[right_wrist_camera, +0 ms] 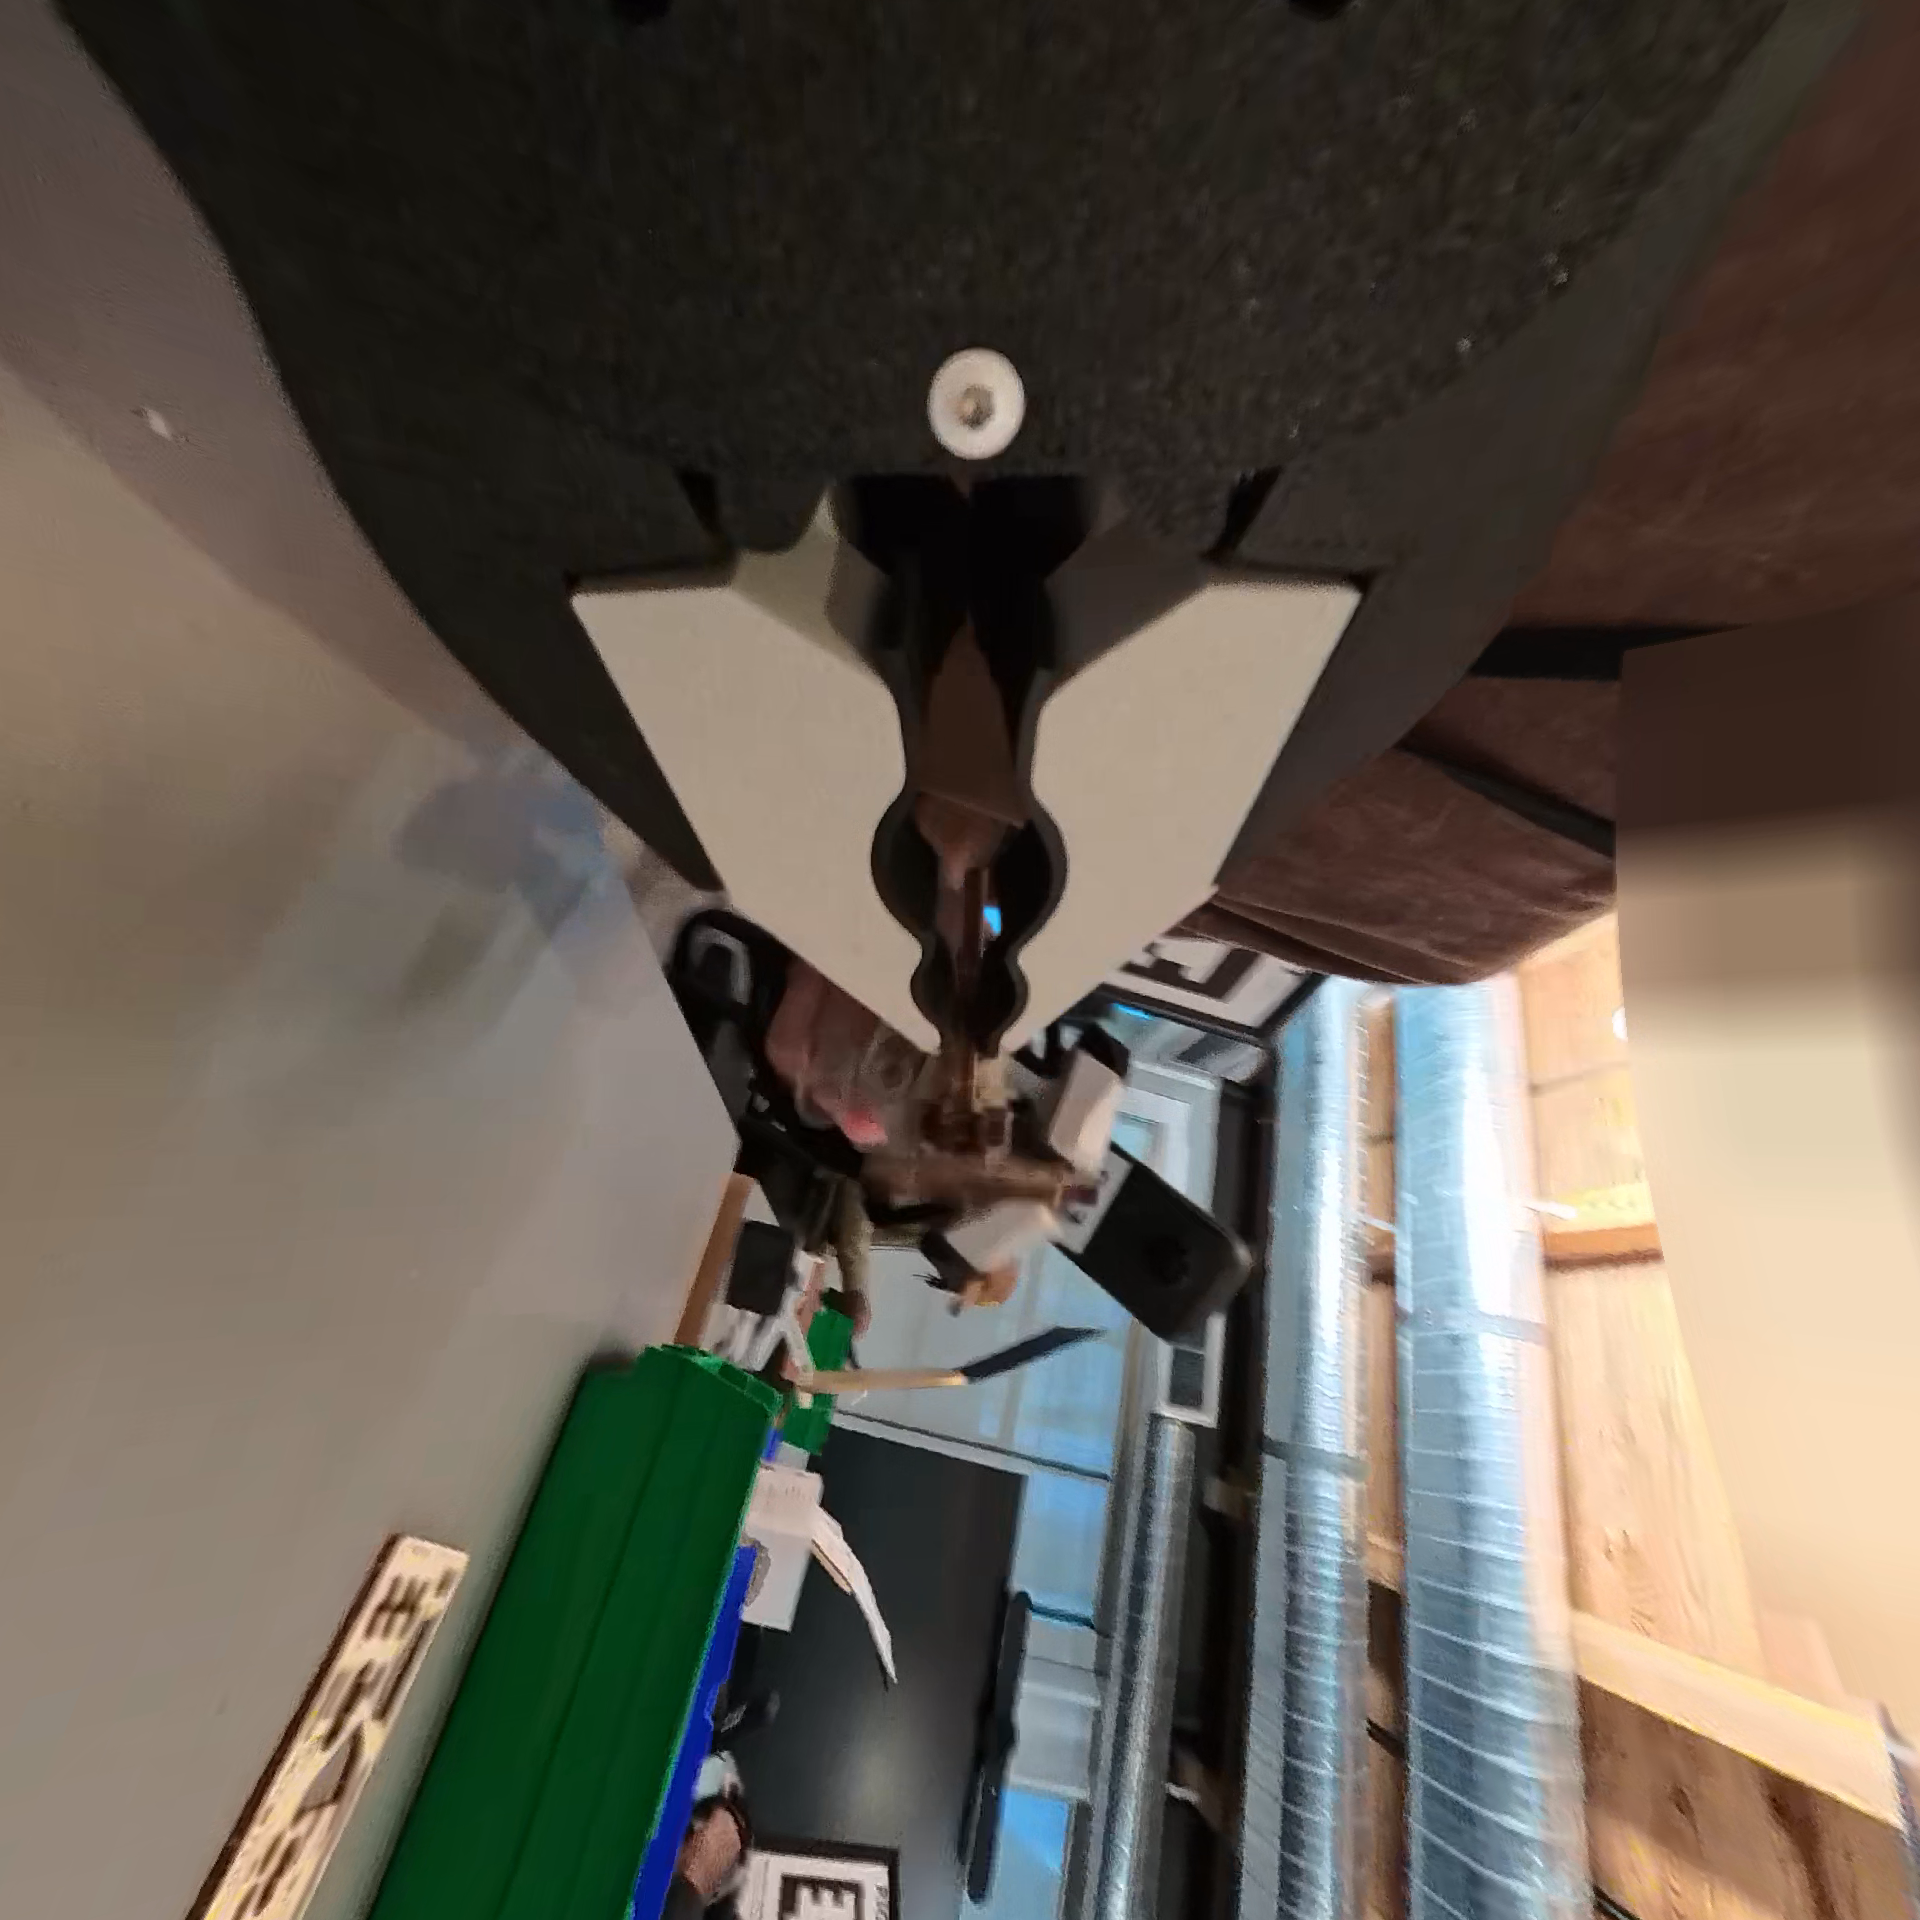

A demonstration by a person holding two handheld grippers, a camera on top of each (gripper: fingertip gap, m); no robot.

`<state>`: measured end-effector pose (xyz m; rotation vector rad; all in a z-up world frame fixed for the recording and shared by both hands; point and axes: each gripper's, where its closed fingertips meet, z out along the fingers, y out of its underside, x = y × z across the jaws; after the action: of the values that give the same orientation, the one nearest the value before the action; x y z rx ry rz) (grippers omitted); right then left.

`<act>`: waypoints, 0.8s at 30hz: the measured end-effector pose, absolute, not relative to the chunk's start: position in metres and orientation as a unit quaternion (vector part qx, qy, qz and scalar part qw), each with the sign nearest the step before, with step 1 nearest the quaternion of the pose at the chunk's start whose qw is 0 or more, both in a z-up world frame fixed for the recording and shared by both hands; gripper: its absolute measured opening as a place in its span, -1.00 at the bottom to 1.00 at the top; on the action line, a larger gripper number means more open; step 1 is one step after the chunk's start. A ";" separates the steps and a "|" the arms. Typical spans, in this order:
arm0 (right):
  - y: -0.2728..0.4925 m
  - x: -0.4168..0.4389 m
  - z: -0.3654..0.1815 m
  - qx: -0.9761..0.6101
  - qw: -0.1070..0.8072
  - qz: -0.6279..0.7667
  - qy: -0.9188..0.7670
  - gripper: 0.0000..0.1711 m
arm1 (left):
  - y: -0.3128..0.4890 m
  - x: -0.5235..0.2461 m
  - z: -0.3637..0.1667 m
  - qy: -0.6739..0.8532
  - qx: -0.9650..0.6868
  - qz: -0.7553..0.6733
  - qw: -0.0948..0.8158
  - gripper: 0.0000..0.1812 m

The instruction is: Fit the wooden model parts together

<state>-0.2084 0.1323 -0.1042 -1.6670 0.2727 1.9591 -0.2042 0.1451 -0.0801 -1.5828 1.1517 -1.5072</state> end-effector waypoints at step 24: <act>0.134 -0.217 -0.112 -0.707 0.311 0.632 0.071 -0.96 | 0.146 -0.211 -0.095 0.539 -0.582 -0.490 0.361 -0.96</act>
<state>-0.2169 0.1343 -0.1118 -1.8658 0.1870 1.6675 -0.2108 0.1464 -0.0953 -1.5004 1.3873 -1.2627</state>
